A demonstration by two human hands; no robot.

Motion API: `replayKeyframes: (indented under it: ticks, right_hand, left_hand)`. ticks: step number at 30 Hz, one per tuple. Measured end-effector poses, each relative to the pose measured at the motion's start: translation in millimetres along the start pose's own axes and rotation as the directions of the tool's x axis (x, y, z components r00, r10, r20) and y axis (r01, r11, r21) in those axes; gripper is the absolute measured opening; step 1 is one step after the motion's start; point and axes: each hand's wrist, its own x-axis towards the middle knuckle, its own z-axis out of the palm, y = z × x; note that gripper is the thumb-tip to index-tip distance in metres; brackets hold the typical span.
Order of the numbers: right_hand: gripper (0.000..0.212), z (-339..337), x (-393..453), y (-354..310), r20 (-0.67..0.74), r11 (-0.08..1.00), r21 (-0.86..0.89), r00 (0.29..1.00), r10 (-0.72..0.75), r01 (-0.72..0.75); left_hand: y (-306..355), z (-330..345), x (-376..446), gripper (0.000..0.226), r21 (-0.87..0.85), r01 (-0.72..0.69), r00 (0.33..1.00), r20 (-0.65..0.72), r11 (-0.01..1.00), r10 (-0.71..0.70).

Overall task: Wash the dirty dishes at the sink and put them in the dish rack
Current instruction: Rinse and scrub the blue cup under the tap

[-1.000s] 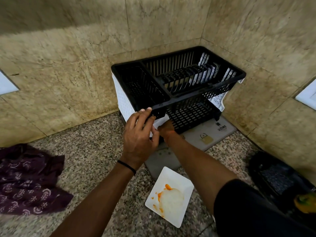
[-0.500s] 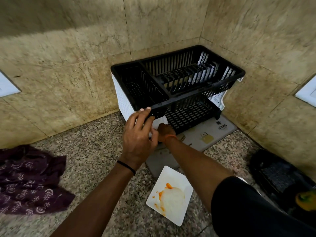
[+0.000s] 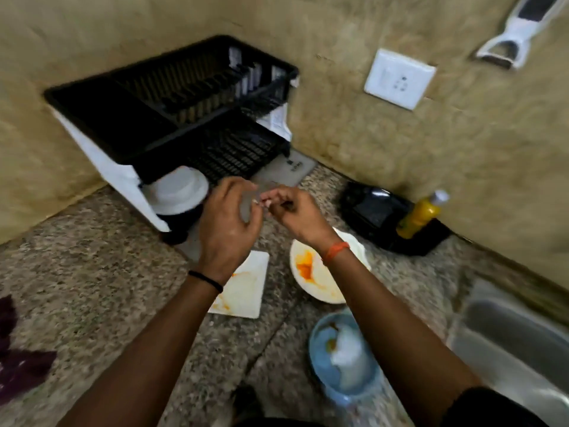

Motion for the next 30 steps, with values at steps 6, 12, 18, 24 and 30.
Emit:
replayKeyframes:
  ticks: [6,12,18,24,30]
  right_hand:
    - [0.021,-89.4,-140.6,30.8,-0.251,0.987,0.043,0.955,0.16,-0.154]
    - [0.018,-116.8,-262.3,85.5,-0.339,0.925,0.02,0.868,0.363,-0.379]
    - [0.024,-76.8,-306.2,108.1,-0.159,0.856,0.119,0.841,0.517,-0.503]
    - [0.025,-41.6,-306.3,98.9,-0.038,0.748,0.182,0.756,0.654,-0.638]
    - [0.024,-44.5,-298.8,99.1,-0.193,0.768,0.114,0.744,0.639,-0.63]
  left_hand:
    - [87.3,74.0,-42.5,0.018,-0.271,0.081,0.944,0.331,0.959,0.014]
    - [124.0,118.7,-108.6,0.03,-0.3,0.162,0.803,0.593,0.94,0.051]
    - [119.8,104.8,-161.5,0.026,-0.219,0.223,0.82,0.57,0.95,-0.061]
    - [95.6,87.9,-204.2,0.045,0.158,0.402,0.83,0.353,0.902,-0.432]
    - [94.1,80.8,-220.6,0.034,-0.071,0.613,0.706,0.496,0.787,-0.505]
